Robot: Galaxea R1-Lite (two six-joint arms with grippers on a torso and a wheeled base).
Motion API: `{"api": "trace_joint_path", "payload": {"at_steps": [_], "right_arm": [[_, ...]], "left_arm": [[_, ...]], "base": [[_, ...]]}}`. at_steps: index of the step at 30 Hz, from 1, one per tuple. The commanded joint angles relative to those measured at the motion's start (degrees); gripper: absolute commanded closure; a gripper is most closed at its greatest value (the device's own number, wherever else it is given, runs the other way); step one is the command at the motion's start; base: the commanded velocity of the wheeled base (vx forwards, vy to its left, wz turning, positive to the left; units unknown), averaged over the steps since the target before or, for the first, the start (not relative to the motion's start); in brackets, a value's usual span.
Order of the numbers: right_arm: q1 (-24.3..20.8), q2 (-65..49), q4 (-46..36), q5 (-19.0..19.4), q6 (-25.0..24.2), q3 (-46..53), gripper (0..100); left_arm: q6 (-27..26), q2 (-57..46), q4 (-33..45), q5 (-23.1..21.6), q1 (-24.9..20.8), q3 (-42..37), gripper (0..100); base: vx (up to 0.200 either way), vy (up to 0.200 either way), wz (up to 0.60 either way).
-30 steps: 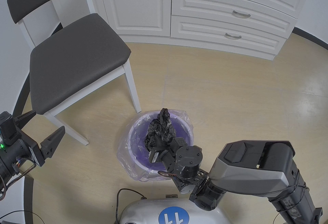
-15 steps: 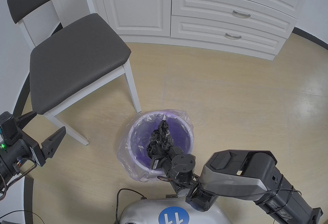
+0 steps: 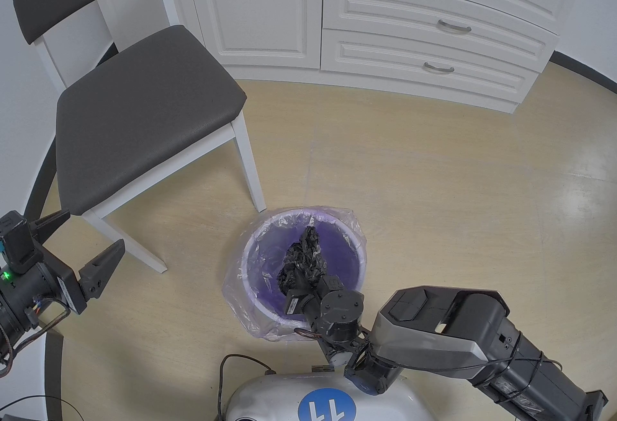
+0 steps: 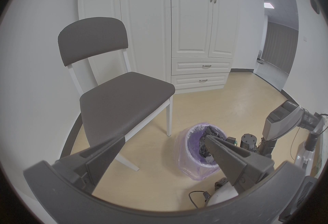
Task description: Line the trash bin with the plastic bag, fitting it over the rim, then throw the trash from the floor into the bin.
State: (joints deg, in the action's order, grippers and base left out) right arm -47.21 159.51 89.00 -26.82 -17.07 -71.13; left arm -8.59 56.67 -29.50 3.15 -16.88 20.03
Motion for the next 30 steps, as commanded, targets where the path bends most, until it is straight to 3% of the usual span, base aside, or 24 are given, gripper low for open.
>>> {"api": "trace_joint_path", "payload": {"at_steps": [1, 9, 16, 30], "right_arm": [[0.0, 0.5, 1.0, -0.5, 0.0, -1.6, 100], [0.5, 0.3, 0.6, -3.2, 0.1, -5.8, 100], [2.2, 3.4, -6.7, -8.8, 0.2, -16.1, 100], [2.2, 4.4, -7.3, -9.0, 0.3, -20.1, 100]], "left_arm": [[0.0, -0.1, 0.0, 0.0, 0.0, 0.0, 0], [0.0, -0.2, 0.0, 0.0, -0.1, -0.1, 0], [0.0, -0.2, 0.0, 0.0, -0.7, -0.2, 0], [-0.1, -0.6, 0.0, 0.0, -1.0, -0.3, 0]], "base": [[0.000, 0.000, 0.00], [0.000, 0.000, 0.00], [0.000, 0.000, 0.00], [0.000, 0.000, 0.00]]}}
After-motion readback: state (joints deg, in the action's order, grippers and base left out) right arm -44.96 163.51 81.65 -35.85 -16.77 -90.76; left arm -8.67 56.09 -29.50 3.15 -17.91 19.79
